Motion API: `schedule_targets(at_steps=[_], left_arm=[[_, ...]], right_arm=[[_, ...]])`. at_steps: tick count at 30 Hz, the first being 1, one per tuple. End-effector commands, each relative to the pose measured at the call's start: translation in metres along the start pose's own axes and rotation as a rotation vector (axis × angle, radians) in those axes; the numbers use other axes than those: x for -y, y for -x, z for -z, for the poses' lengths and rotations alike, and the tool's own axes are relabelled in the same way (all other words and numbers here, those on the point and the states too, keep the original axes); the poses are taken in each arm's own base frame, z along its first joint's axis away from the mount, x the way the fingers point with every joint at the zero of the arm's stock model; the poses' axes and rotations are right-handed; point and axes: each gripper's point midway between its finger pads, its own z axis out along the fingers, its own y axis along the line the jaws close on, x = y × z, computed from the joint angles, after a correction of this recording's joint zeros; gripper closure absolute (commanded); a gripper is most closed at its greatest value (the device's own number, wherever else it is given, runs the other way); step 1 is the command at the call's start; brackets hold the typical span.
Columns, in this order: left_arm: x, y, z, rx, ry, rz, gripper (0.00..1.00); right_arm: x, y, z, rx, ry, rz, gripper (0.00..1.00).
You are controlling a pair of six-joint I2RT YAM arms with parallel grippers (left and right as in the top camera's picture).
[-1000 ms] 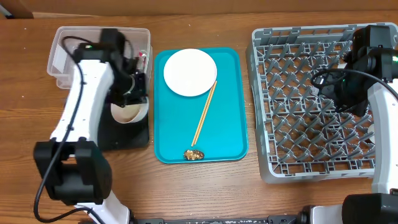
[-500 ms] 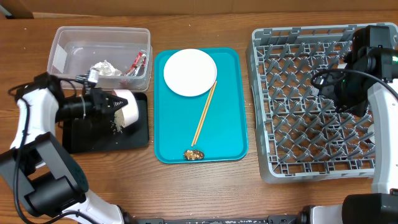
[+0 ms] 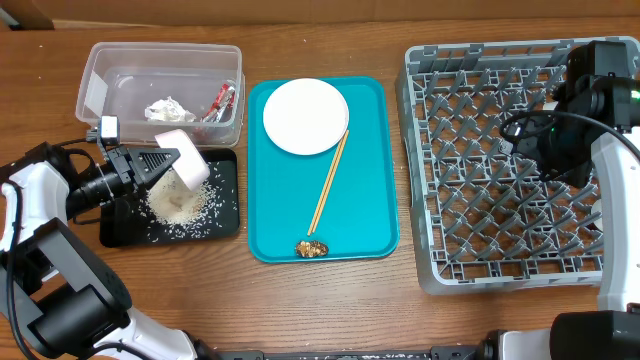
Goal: Sort waste into correct bins and load items into the dishwasher
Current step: 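Carry the rice bowl left and tip the rice onto the black tray, then bring the empty bowl back and set it on the teal tray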
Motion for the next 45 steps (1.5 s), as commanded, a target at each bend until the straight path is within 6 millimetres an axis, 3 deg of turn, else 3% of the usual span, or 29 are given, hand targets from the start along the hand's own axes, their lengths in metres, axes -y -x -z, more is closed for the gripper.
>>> schedule_targets(at_steps=[1, 6, 9, 12, 14, 16, 17, 19, 28, 32, 37, 41, 45], left_arm=[[0.01, 0.001, 0.002, 0.019, -0.031, -0.037, 0.96], [0.01, 0.001, 0.002, 0.018, -0.03, -0.037, 0.96], [-0.007, 0.004, 0.002, 0.006, 0.055, 0.042, 0.96], [0.016, 0.009, 0.001, 0.042, -0.074, -0.034, 0.96], [0.003, 0.009, 0.001, 0.025, -0.004, 0.007, 0.96], [0.019, 0.008, 0.002, 0.042, -0.089, 0.013, 0.96], [0.025, 0.008, 0.002, 0.056, -0.118, -0.08, 0.96], [0.007, 0.008, 0.001, 0.03, -0.023, -0.033, 0.96], [0.012, 0.009, 0.0, 0.034, -0.052, -0.044, 0.96], [0.013, -0.001, -0.005, 0.001, -0.041, -0.018, 0.96], [0.012, -0.027, -0.037, -0.143, 0.01, -0.042, 0.96], [0.02, -0.066, -0.093, -0.373, 0.074, -0.153, 0.96], [0.011, -0.094, -0.141, -0.55, 0.277, -0.296, 0.96]], right_arm=[[0.001, 0.003, 0.003, 0.017, -0.002, 0.003, 0.13], [0.001, 0.003, 0.003, 0.017, -0.002, 0.003, 0.13], [0.001, 0.003, 0.003, 0.018, -0.002, 0.002, 0.13], [0.001, 0.003, 0.003, 0.017, -0.002, 0.003, 0.13], [0.001, 0.003, 0.003, 0.017, -0.002, 0.003, 0.13], [0.001, 0.003, 0.003, 0.017, -0.002, 0.003, 0.13], [0.001, 0.003, 0.003, 0.017, -0.002, 0.002, 0.13], [0.001, 0.003, 0.003, 0.018, -0.002, 0.002, 0.13], [0.001, 0.003, 0.003, 0.017, -0.002, 0.003, 0.13], [0.001, 0.004, 0.003, 0.019, -0.001, 0.003, 0.13], [0.001, 0.005, 0.003, 0.024, 0.001, 0.002, 0.13], [0.001, 0.006, 0.003, 0.027, 0.002, 0.002, 0.13], [0.0, 0.006, 0.003, 0.029, 0.003, 0.002, 0.13]])
